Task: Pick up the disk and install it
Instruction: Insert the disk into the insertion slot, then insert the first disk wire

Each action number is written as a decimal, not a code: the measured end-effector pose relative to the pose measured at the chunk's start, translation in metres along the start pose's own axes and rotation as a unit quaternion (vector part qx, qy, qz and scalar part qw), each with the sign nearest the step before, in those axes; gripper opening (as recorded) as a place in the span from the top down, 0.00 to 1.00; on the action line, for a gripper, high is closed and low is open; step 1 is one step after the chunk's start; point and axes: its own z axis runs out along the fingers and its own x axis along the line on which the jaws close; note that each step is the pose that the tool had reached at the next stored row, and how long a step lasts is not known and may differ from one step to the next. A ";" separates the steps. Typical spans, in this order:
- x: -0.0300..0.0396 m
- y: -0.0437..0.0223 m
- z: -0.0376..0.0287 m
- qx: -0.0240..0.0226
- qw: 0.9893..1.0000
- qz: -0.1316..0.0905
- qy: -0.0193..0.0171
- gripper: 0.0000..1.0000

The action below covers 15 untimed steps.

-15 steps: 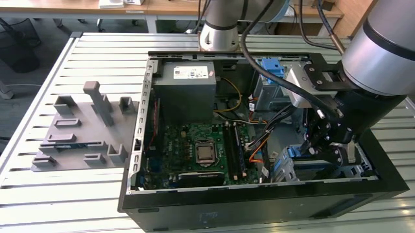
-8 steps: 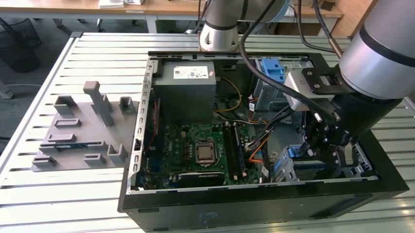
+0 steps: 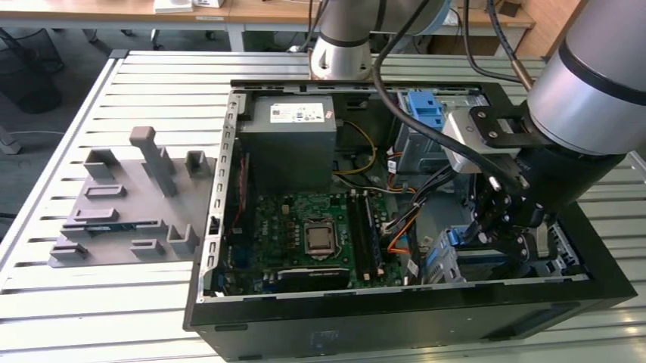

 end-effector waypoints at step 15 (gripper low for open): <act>-0.0001 0.0000 -0.0080 0.000 1.000 0.000 0.000 0.89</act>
